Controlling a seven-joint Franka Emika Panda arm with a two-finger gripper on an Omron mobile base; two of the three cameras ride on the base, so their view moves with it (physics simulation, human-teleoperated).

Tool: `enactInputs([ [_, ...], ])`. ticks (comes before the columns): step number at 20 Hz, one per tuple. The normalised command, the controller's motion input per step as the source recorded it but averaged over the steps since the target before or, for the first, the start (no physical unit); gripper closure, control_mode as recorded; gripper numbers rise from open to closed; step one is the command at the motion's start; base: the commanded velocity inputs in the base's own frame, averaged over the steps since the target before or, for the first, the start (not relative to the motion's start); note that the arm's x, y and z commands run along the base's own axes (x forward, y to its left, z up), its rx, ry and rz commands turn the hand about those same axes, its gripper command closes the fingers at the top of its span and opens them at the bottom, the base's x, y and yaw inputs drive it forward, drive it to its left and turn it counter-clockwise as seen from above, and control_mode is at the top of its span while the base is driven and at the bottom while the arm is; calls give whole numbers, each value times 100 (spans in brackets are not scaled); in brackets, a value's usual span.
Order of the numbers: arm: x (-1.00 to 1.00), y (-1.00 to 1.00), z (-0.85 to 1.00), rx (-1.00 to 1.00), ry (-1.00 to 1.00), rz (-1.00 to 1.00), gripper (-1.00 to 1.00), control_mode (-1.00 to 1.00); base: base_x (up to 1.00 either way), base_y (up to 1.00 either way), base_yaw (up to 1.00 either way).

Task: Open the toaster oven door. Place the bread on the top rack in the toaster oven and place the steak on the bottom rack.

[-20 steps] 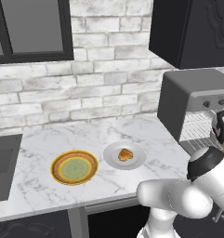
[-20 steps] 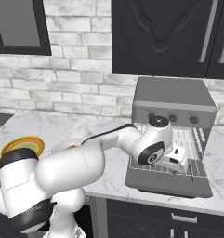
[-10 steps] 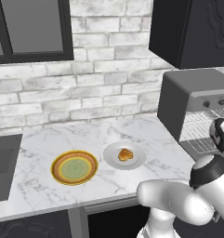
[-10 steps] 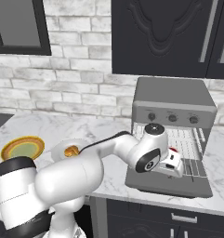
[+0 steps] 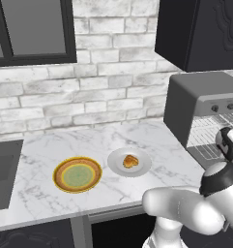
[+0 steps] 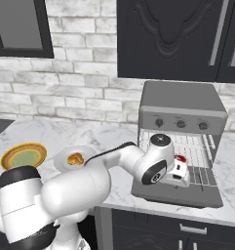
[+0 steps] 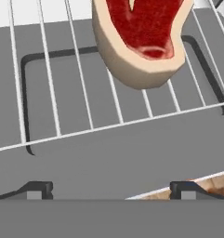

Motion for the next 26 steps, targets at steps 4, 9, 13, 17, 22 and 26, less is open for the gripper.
enactInputs([
  [4,5,0,-14,0,0,11,-100,-100,0,0,0],
  [9,7,0,-13,0,0,8,-100,-100,0,0,0],
  [13,11,0,-7,0,0,2,-100,-100,0,0,0],
  [17,12,0,-3,0,0,0,-100,-100,0,0,0],
  [22,12,0,-1,0,0,-5,-100,-100,0,0,0],
  [26,11,0,-5,1,0,-7,-100,-100,0,0,0],
])
